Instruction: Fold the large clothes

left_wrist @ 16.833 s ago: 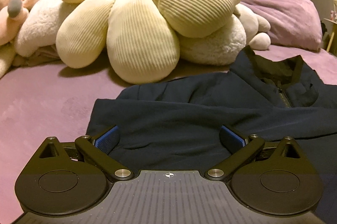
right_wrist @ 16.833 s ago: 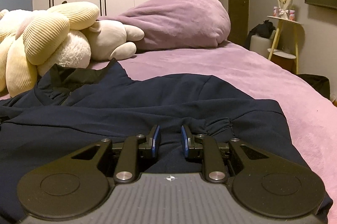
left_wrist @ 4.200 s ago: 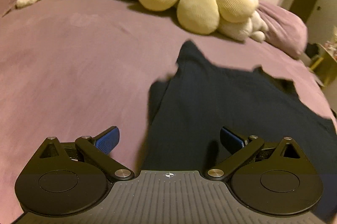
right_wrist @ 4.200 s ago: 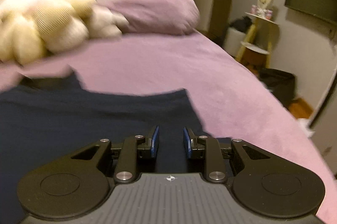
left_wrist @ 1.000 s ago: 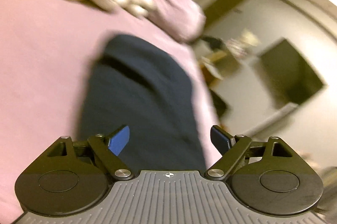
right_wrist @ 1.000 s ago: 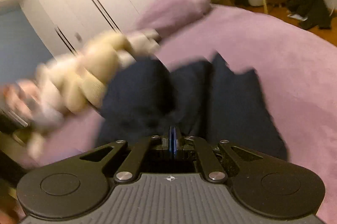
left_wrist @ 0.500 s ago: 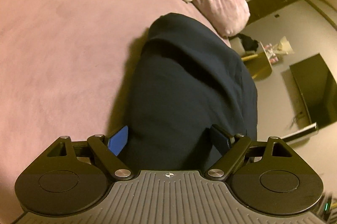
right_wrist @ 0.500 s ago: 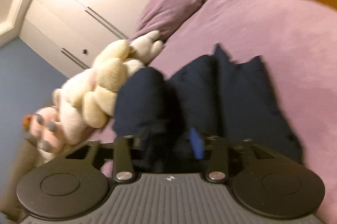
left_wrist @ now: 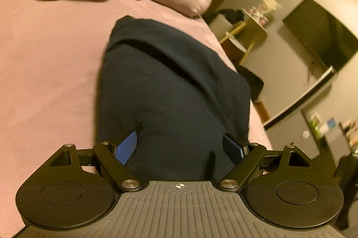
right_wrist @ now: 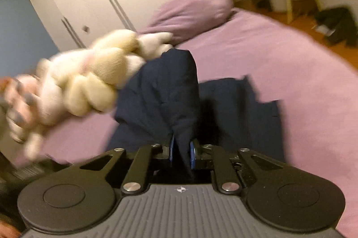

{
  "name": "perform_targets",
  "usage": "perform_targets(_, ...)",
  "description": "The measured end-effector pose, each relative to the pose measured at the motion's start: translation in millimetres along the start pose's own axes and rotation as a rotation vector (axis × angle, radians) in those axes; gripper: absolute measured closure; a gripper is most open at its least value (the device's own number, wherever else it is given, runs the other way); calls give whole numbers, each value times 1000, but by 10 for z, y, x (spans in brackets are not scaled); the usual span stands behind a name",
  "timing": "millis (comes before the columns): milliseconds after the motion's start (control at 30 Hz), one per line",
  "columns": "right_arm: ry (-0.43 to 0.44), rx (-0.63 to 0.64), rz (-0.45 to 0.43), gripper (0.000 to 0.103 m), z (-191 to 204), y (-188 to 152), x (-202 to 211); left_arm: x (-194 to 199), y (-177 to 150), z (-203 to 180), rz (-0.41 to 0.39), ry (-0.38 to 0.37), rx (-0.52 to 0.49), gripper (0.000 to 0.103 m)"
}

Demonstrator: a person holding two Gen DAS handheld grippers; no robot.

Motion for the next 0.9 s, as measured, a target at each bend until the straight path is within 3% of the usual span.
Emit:
perform_targets(100,-143,36,70,91,-251,-261,-140,-12,-36,7,-9,24,-18,15)
perform_targets(133,-151,33,73,91,-283,-287,-138,1,-27,24,-9,22,-9,15)
perform_targets(233,-171,-4,4,84,-246,-92,111,10,9,56,-6,0,40,15)
perform_targets(333,-60,-14,-105,84,25,284,239,26,-12,33,-20,6,34,15)
perform_targets(400,31,-15,-120,84,258,464,134,55,-36,22,-34,2,20,15)
perform_targets(467,53,11,-122,84,446,589,-117,98,-44,55,-40,-18,23,15)
perform_targets(567,-25,63,-83,84,501,604,-711,168,3,152,-42,-22,39,14)
perform_targets(667,-172,166,-18,85,377,357,-1090,114,184,187,-105,41,55,12)
perform_targets(733,-241,235,-35,84,278,211,-1159,-15,324,131,-134,73,84,10)
perform_targets(800,-228,213,-66,84,201,192,-1103,-206,478,38,-172,108,106,8)
perform_targets(900,-267,199,-88,84,89,171,-1056,-492,605,-113,-227,177,56,5)
Point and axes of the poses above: each gripper's, at about its wrist camera, not at the fingertips, and x roughly against the way its jaws point, z to its left, y to its top, the point moved 6 cm from there along -x, roughly the way its jaws point, and after that the axes turned 8 degrees about x, right-handed, at the moved point
